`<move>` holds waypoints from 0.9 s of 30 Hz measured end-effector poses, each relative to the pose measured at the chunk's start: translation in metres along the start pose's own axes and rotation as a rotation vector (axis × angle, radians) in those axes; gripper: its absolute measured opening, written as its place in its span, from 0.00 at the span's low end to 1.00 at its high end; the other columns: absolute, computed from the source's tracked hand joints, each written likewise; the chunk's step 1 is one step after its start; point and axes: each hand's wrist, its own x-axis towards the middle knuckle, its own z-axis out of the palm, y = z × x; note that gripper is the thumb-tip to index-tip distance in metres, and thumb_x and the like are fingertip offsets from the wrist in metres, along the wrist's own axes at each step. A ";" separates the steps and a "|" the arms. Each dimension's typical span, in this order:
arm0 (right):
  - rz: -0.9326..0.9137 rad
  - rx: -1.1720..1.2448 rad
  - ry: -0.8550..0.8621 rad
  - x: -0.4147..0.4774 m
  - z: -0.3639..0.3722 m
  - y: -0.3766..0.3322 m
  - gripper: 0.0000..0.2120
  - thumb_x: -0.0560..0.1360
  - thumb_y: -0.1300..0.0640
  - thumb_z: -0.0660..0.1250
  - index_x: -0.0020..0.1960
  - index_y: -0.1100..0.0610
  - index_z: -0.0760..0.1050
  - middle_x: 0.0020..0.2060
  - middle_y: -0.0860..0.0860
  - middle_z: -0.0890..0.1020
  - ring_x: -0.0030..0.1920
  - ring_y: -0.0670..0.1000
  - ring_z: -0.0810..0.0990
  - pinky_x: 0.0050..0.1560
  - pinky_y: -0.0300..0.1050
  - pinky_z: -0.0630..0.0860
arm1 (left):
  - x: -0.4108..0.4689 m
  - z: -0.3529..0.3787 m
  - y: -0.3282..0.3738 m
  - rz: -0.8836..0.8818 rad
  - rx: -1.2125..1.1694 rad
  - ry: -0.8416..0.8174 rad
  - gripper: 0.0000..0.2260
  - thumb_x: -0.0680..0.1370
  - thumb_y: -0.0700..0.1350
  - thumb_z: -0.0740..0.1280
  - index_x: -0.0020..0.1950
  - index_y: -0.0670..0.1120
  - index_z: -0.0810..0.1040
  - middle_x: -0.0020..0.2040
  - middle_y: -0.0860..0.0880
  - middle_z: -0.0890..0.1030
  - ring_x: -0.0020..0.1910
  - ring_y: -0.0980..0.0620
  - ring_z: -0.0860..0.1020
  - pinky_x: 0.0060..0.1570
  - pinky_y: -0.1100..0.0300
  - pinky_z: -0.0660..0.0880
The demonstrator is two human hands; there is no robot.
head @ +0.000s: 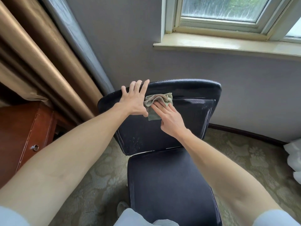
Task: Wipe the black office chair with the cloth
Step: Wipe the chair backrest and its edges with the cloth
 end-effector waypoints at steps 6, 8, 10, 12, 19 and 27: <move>0.095 -0.060 0.018 -0.019 -0.020 0.039 0.35 0.64 0.69 0.62 0.71 0.58 0.69 0.68 0.51 0.73 0.71 0.53 0.68 0.71 0.51 0.64 | -0.001 0.000 0.000 -0.012 0.019 0.002 0.60 0.62 0.63 0.74 0.78 0.49 0.35 0.76 0.45 0.50 0.74 0.42 0.50 0.68 0.37 0.55; 0.158 -0.060 0.033 -0.030 -0.026 0.051 0.36 0.63 0.70 0.63 0.71 0.58 0.68 0.69 0.52 0.73 0.72 0.53 0.67 0.72 0.52 0.64 | -0.001 0.000 0.000 -0.009 0.016 0.004 0.60 0.61 0.63 0.74 0.78 0.49 0.35 0.76 0.44 0.50 0.74 0.42 0.50 0.68 0.37 0.55; 0.205 -0.047 0.039 -0.036 -0.029 0.054 0.37 0.62 0.71 0.63 0.72 0.59 0.68 0.69 0.53 0.72 0.72 0.53 0.67 0.73 0.51 0.63 | 0.000 0.000 0.001 -0.007 0.015 0.004 0.60 0.61 0.64 0.74 0.78 0.48 0.35 0.76 0.44 0.49 0.74 0.42 0.50 0.68 0.36 0.54; 0.236 -0.014 0.049 -0.033 -0.028 0.047 0.38 0.61 0.70 0.61 0.72 0.59 0.68 0.69 0.53 0.72 0.72 0.53 0.67 0.73 0.50 0.63 | 0.001 0.001 0.001 -0.007 0.021 -0.002 0.61 0.61 0.65 0.73 0.78 0.48 0.34 0.76 0.43 0.48 0.75 0.42 0.48 0.68 0.34 0.54; 0.258 0.096 0.024 -0.016 -0.019 0.013 0.39 0.63 0.68 0.63 0.74 0.57 0.65 0.70 0.52 0.71 0.74 0.55 0.62 0.67 0.51 0.69 | 0.004 -0.001 -0.001 -0.007 0.014 -0.057 0.62 0.61 0.65 0.74 0.77 0.48 0.32 0.78 0.44 0.43 0.76 0.41 0.44 0.69 0.33 0.51; 0.152 0.166 -0.055 0.000 -0.014 -0.003 0.39 0.65 0.70 0.65 0.75 0.57 0.62 0.72 0.53 0.69 0.74 0.55 0.61 0.58 0.53 0.76 | 0.005 -0.005 -0.007 0.013 0.009 -0.113 0.64 0.61 0.68 0.74 0.77 0.49 0.30 0.79 0.44 0.40 0.77 0.40 0.41 0.69 0.33 0.49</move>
